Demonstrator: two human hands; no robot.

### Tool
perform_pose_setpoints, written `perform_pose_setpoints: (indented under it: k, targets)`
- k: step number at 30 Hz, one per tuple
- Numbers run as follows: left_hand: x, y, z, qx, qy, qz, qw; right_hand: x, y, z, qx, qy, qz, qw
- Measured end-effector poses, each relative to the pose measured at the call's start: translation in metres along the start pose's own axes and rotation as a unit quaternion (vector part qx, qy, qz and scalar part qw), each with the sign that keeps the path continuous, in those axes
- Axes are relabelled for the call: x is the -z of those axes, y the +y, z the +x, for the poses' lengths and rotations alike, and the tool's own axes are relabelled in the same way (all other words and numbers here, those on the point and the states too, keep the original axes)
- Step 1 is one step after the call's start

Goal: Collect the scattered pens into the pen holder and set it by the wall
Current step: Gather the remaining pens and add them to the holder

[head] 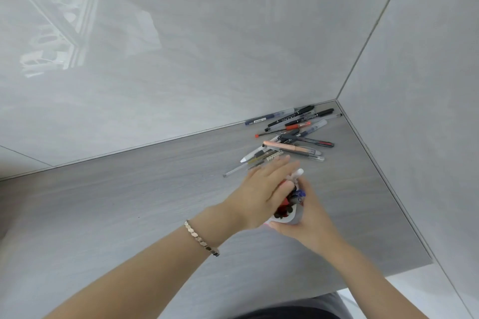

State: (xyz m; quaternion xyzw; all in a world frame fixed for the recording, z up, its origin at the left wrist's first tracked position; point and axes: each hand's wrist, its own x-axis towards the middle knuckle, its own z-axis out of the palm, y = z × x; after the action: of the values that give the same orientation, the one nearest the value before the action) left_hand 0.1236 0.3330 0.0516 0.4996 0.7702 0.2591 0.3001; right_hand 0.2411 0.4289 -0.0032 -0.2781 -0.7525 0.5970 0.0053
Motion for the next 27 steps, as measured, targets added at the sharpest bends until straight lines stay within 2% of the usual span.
perform_pose_setpoints:
  k: [2,4,5,7,9,11,15,18,21,23,24,26,27]
  targets:
    - [0.003,0.007,0.009,0.009,-0.018,-0.109,0.994,0.001,-0.005,-0.001,0.001,0.012,0.001,1.0]
    - [0.011,0.006,0.026,0.047,0.057,-0.243,0.967,0.004,-0.006,0.0,-0.004,0.031,0.012,0.999]
    - [0.015,0.0,0.036,0.072,0.1,-0.265,0.956,0.008,-0.005,0.0,-0.008,0.044,0.02,0.999]
    - [0.021,-0.017,0.058,0.118,0.129,-0.183,0.967,0.017,-0.001,0.0,-0.013,0.073,0.039,0.996]
    - [0.022,-0.03,0.081,0.126,0.1,-0.045,0.986,0.03,-0.002,0.0,-0.018,0.088,0.05,0.995]
    - [0.016,-0.035,0.104,0.092,0.055,0.084,0.991,0.044,0.001,0.001,-0.032,0.107,0.089,0.99]
    - [-0.009,-0.039,0.138,0.027,-0.024,0.294,0.955,0.059,0.016,0.0,-0.021,0.116,0.063,0.991]
    - [-0.023,-0.04,0.145,0.007,-0.029,0.375,0.927,0.062,0.021,0.001,-0.016,0.104,0.066,0.992]
    - [-0.024,-0.042,0.143,-0.013,-0.032,0.409,0.912,0.061,0.02,0.003,-0.032,0.108,0.072,0.991]
    - [-0.013,-0.038,0.132,0.022,0.002,0.381,0.924,0.062,0.017,0.002,-0.034,0.119,0.07,0.99]
    - [-0.006,-0.035,0.124,0.054,0.039,0.328,0.942,0.062,0.014,0.003,-0.033,0.119,0.064,0.99]
    - [0.012,-0.028,0.102,0.113,0.115,0.118,0.98,0.062,0.005,0.004,-0.03,0.115,0.06,0.991]
    - [0.019,-0.025,0.088,0.121,0.137,0.006,0.983,0.062,0.002,0.005,-0.028,0.111,0.059,0.992]
